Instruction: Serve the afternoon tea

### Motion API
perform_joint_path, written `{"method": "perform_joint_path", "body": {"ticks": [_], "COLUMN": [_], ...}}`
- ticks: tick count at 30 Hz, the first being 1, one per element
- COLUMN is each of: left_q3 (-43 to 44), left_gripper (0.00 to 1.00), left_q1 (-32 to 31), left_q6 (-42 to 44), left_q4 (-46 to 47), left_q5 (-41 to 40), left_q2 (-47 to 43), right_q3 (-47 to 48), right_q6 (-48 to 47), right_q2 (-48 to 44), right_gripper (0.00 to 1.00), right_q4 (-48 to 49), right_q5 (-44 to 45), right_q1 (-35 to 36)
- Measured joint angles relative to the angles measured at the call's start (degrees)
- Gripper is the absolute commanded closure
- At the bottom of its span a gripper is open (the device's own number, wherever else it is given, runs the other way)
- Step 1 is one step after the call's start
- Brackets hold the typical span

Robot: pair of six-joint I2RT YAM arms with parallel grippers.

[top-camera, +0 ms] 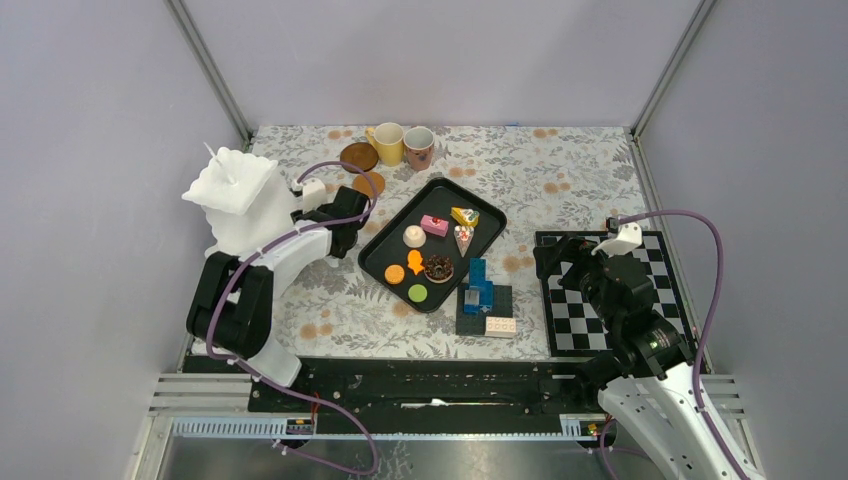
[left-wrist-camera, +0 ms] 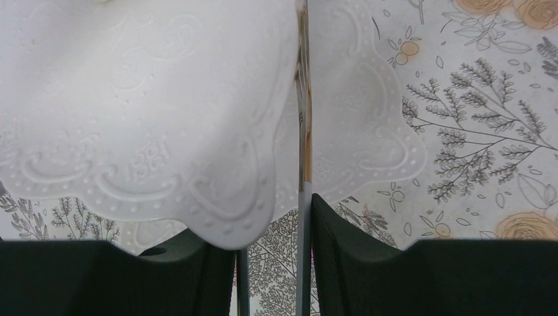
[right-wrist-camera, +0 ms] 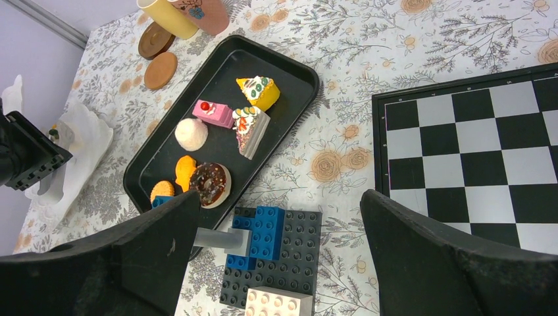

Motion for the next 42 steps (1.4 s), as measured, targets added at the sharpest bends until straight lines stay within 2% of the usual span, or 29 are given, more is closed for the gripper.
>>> {"method": "perform_joint_path", "body": {"ticks": [5,16,26,32,42], "left_q3": [0.0,0.0,0.0,0.0,0.2], "left_gripper": [0.63,0.48,0.48,0.48,0.48], "left_q1": [0.3,0.3,0.3,-0.6,-4.6], "left_q6": [0.6,0.8,0.8,2.3,6.8], "left_q4": [0.3,0.2,-0.2,-0.3,0.3], "left_q5": [0.6,0.9,1.1,2.3,12.0], "left_q2": [1.3,1.4,1.1,-2.5,-4.6], "right_q3": [0.0,0.0,0.0,0.0,-0.3], "right_q6": [0.0,-0.4,-0.4,-0.4,-0.4], "right_q2": [0.0,0.0,0.0,0.0,-0.2], "right_gripper": [0.02,0.02,0.02,0.02,0.02], "right_q4": [0.0,0.0,0.0,0.0,0.0], "right_q5": [0.0,0.0,0.0,0.0,0.0], "right_q1": [0.0,0.0,0.0,0.0,0.0]}}
